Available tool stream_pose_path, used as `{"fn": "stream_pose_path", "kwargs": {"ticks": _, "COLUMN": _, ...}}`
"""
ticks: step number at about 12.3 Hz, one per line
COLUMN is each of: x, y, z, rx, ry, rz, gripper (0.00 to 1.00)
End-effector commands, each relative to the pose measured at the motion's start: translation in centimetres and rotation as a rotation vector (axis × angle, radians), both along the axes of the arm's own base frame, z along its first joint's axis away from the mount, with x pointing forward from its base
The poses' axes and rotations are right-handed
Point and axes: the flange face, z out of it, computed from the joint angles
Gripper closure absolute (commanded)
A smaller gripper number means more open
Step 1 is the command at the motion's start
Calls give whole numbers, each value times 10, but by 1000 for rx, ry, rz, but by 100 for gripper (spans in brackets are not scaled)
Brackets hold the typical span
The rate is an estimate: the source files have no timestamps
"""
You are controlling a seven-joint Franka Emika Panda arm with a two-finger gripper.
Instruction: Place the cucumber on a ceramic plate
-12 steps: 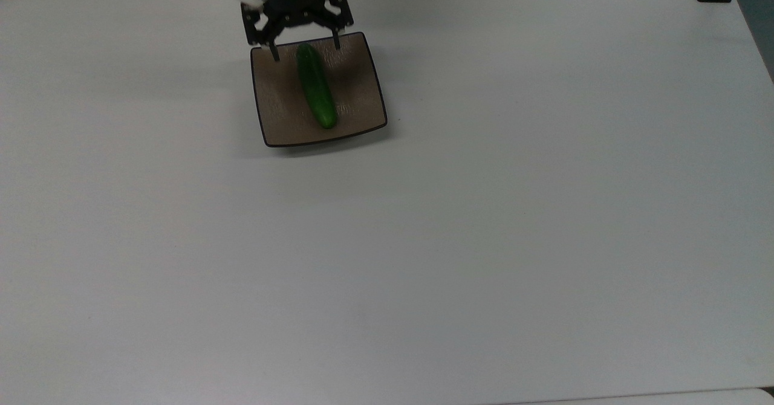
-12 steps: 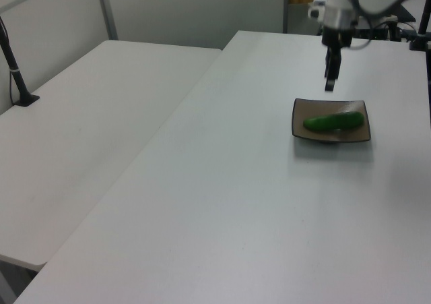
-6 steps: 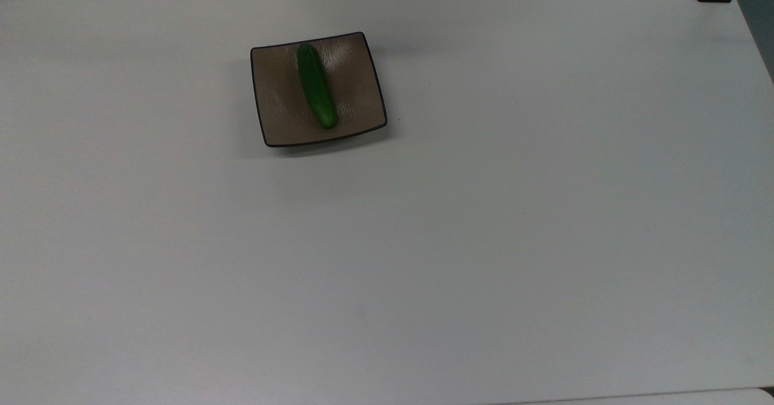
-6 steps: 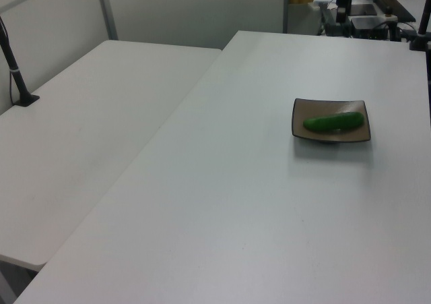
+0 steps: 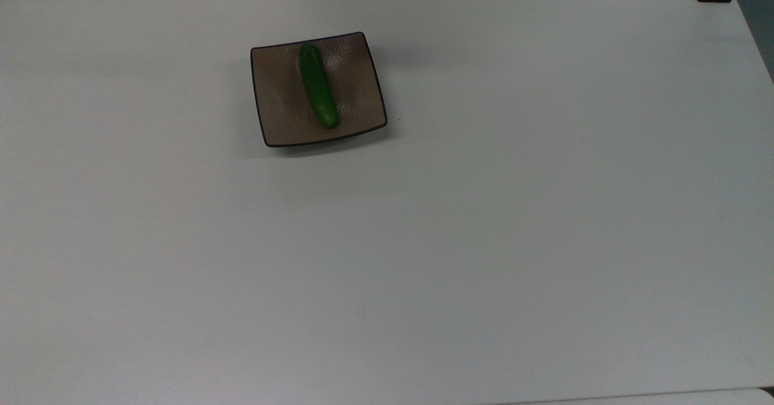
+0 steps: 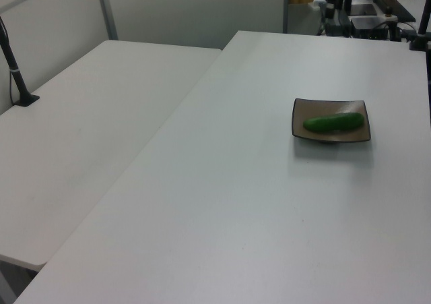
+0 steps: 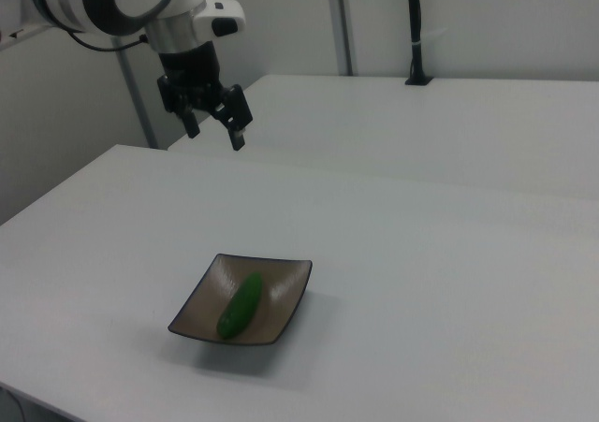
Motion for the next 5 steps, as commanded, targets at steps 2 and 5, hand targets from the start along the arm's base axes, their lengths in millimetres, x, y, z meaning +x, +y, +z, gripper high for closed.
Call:
{"fn": "stream_pose_path", "kwargs": {"ticks": 2, "x": 21, "y": -2, "z": -8, "rx": -14, "ry": -88, "rz": 2, "gripper": 0}}
{"fn": "stream_pose_path", "kwargs": {"ticks": 5, "x": 21, "y": -2, "z": -9, "rx": -14, "ry": -84, "rz": 2, "gripper": 0}}
